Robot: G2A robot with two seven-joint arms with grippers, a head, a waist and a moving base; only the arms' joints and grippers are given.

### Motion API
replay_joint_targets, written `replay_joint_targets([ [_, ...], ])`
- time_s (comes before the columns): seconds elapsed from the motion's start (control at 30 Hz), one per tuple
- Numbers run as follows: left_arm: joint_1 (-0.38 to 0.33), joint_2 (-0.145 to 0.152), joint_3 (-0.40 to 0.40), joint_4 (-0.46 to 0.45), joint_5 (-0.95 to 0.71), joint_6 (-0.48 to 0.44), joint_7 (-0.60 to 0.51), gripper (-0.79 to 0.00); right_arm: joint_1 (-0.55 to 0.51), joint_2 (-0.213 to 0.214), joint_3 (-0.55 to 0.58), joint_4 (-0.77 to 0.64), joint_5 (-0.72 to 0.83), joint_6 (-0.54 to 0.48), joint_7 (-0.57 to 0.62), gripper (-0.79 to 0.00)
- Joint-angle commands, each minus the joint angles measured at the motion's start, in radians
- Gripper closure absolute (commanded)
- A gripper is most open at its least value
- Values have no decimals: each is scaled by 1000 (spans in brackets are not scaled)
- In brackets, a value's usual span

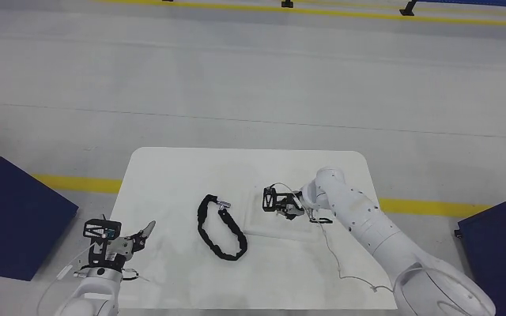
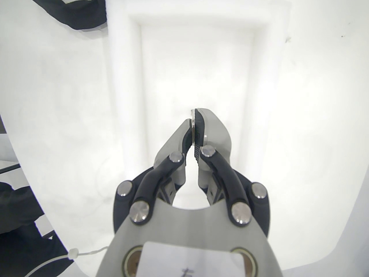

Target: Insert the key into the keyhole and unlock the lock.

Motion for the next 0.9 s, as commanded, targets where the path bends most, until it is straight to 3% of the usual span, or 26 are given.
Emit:
replay_joint_targets([
  [0.0,0,0,0,0,0,0,0,-785,-12,15,19,-27,-5,-7,4,0],
  [0.17,0,0,0,0,0,0,0,-785,-58,69,106,-118,1,0,11,0],
  [0.33,0,0,0,0,0,0,0,-785,-139,136,266,-200,124,23,27,0],
  [0.5,0,0,0,0,0,0,0,-785,-300,213,484,-271,419,44,96,0],
  [0.7,0,0,0,0,0,0,0,-785,-577,297,744,-411,915,71,228,0],
  [0.87,0,0,0,0,0,0,0,-785,-786,345,881,-525,1353,66,390,0],
])
